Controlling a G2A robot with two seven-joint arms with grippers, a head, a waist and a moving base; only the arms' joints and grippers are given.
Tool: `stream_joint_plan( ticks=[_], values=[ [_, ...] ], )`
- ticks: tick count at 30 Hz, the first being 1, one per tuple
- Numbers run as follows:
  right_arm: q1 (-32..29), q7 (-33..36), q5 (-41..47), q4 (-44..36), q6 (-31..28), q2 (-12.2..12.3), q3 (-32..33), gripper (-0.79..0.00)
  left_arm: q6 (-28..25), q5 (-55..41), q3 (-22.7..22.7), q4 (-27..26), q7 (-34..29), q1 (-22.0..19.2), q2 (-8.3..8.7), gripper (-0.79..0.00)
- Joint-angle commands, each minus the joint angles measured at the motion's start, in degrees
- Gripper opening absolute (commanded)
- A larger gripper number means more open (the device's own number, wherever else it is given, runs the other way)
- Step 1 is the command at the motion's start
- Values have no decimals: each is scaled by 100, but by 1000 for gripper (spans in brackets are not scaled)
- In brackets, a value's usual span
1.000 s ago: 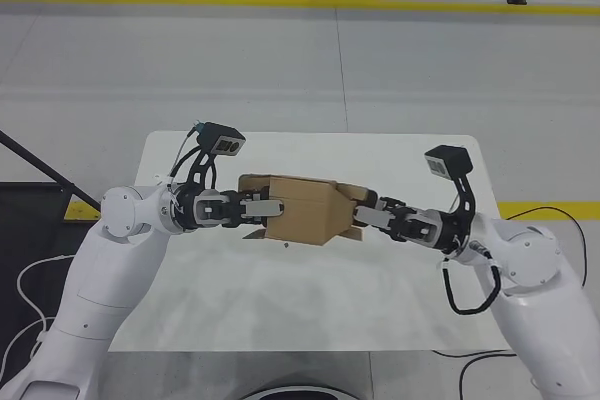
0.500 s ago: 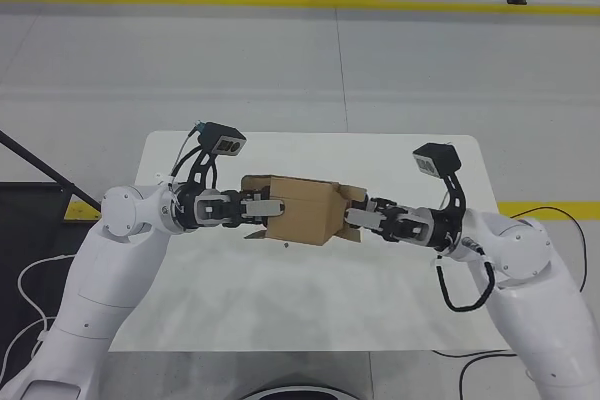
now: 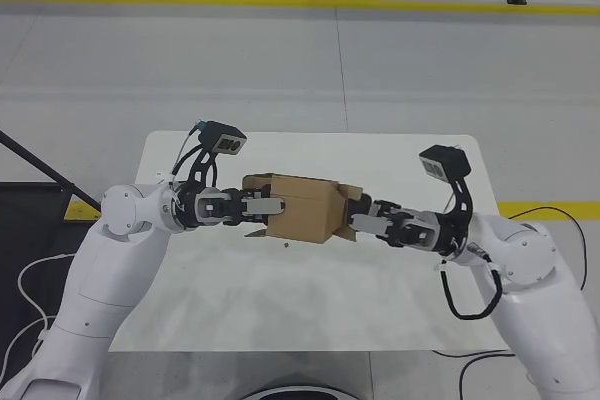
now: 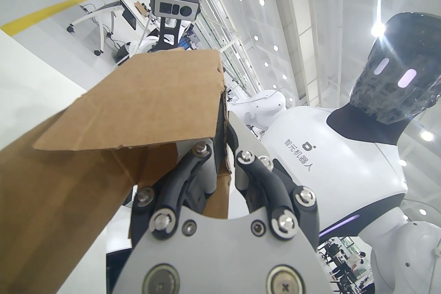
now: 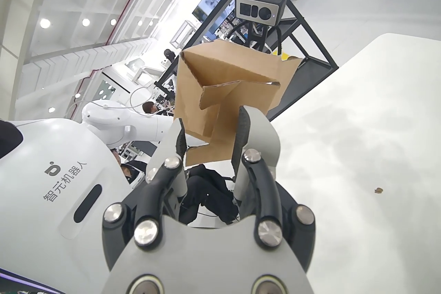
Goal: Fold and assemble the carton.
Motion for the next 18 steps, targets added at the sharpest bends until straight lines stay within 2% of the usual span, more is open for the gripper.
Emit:
stream_joint_plan(
  ticks=[1, 9, 15, 18],
  values=[
    [-17, 19, 3, -12, 8, 4, 23, -320, 5, 8, 2, -2, -4, -3, -2, -785],
    [-159, -44, -151, -85, 20, 29, 161, -145, 1, 29, -11, -19, 3, 5, -7, -785],
    [-211, -24, -149, -134, 3, 37, 199, -169, 5, 21, -9, -17, -5, 3, -13, -785],
    [-201, 37, 7, -134, -53, 30, 160, -262, 2, 23, -4, -9, -6, -2, -17, -785]
  ],
)
